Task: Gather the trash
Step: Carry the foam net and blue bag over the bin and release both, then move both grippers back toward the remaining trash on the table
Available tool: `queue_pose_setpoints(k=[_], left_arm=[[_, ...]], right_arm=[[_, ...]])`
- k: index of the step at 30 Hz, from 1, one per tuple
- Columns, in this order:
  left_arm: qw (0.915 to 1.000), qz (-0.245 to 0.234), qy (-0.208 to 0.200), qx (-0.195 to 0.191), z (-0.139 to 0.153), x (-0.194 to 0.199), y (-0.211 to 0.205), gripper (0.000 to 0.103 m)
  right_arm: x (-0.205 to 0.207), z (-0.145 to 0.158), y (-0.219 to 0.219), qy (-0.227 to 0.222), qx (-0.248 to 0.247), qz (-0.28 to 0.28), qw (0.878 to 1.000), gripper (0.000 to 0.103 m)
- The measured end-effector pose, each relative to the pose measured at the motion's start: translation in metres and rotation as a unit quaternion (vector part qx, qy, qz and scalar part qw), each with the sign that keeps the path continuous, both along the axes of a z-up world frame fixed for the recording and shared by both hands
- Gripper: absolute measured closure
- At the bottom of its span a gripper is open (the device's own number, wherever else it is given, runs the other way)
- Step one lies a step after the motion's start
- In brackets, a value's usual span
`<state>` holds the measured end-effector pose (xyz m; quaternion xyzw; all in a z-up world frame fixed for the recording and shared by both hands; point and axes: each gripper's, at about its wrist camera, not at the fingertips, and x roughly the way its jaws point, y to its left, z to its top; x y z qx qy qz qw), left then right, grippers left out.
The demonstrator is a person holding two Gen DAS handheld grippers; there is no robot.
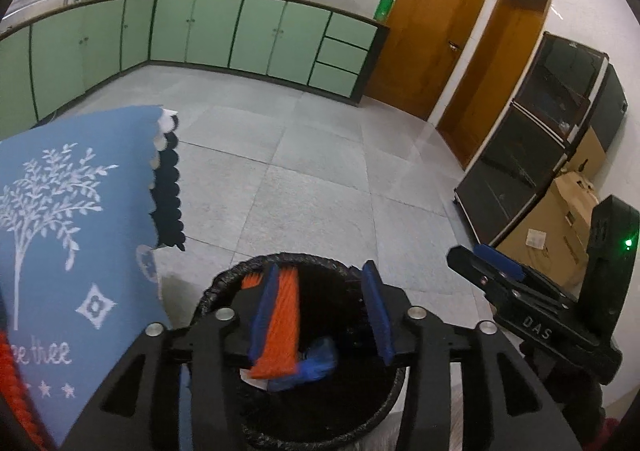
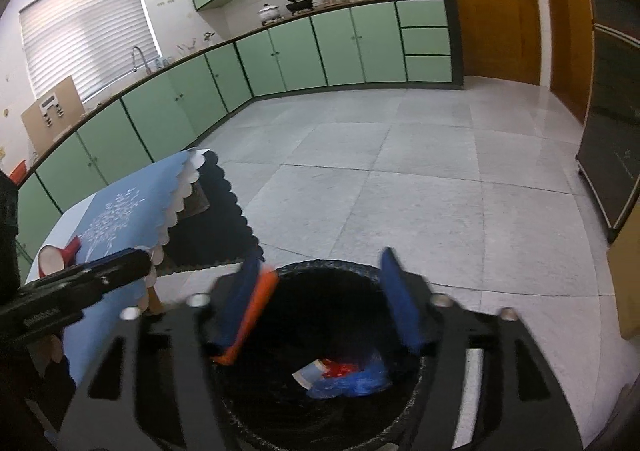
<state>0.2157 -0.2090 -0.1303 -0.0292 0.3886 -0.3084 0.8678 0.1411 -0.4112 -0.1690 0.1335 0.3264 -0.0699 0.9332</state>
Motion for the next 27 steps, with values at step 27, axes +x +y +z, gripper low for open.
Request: queue_pose_setpoints(k=[27], left_arm=[[0.9579, 0.235, -0.141, 0.085, 0.067, -0.118, 0.209, 0.034]], right_arm=[[-0.028, 0.072, 0.170, -0.073, 0.004, 0.154, 0.985, 0.008]])
